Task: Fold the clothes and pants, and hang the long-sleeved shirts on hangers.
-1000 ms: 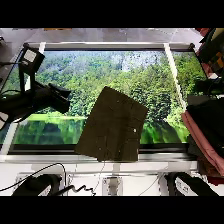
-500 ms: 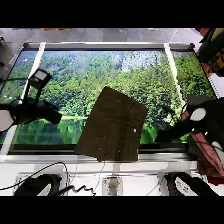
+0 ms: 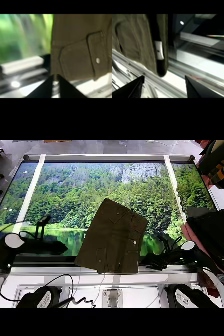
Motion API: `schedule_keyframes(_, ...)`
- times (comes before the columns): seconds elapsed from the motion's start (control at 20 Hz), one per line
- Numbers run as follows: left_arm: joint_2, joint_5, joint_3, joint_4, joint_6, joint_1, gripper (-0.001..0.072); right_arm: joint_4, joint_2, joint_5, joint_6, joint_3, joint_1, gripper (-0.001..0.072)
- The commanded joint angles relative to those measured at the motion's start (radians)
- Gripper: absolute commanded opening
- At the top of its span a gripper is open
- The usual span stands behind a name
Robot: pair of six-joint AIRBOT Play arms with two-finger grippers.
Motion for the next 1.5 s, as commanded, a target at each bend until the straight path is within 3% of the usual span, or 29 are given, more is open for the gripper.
schedule_keyframes(0.0, -0.001, -0.010, -0.104, -0.079, 0.015, 0.041, 0.0604, 0.054, -0.037, -0.053, 0.026, -0.019, 0.068, 0.0558)
schedule_keyframes(0.05, -0.002, -0.005, -0.117, -0.077, 0.006, 0.041, 0.0689, 0.080, -0.063, -0.055, 0.025, -0.019, 0.106, 0.0558)
schedule_keyframes(0.3, -0.057, 0.024, -0.144, -0.079, 0.005, 0.042, 0.0686, 0.157, -0.158, -0.166, 0.024, -0.018, 0.231, 0.0533)
schedule_keyframes(0.35, -0.087, 0.026, -0.146, -0.079, 0.006, 0.042, 0.0686, 0.157, -0.169, -0.168, 0.021, -0.018, 0.238, 0.0456)
schedule_keyframes(0.4, -0.122, 0.035, -0.147, -0.080, 0.010, 0.042, 0.0686, 0.159, -0.173, -0.183, 0.006, -0.018, 0.238, 0.0425)
schedule_keyframes(0.55, -0.232, 0.132, -0.147, -0.131, 0.047, 0.042, 0.0686, 0.170, -0.172, -0.254, -0.039, -0.007, 0.238, 0.0132)
schedule_keyframes(0.6, -0.266, 0.157, -0.147, -0.172, 0.083, 0.042, 0.0684, 0.172, -0.172, -0.254, -0.059, 0.003, 0.238, 0.0081)
schedule_keyframes(0.7, -0.336, 0.183, -0.147, -0.257, 0.146, 0.041, 0.0586, 0.172, -0.172, -0.255, -0.089, 0.023, 0.238, 0.0049)
schedule_keyframes(0.85, -0.441, 0.185, -0.147, -0.296, 0.176, 0.040, 0.0583, 0.172, -0.172, -0.270, -0.089, 0.052, 0.238, 0.0049)
schedule_keyframes(0.9, -0.475, 0.166, -0.147, -0.296, 0.200, 0.040, 0.0526, 0.173, -0.172, -0.277, -0.089, 0.063, 0.238, 0.0049)
schedule_keyframes(0.95, -0.500, 0.155, -0.147, -0.296, 0.220, 0.039, 0.0420, 0.173, -0.172, -0.286, -0.089, 0.074, 0.238, 0.0049)
schedule_keyframes(1.1, -0.524, 0.146, -0.145, -0.337, 0.282, 0.039, 0.0036, 0.169, -0.172, -0.288, -0.090, 0.131, 0.238, 0.0048)
schedule_keyframes(1.2, -0.509, 0.095, -0.116, -0.392, 0.331, 0.039, 0.0007, 0.164, -0.168, -0.261, -0.093, 0.199, 0.238, 0.0048)
schedule_keyframes(1.45, -0.325, -0.072, 0.132, -0.435, 0.302, 0.042, 0.0006, 0.101, -0.024, -0.174, -0.108, 0.413, 0.238, 0.0047)
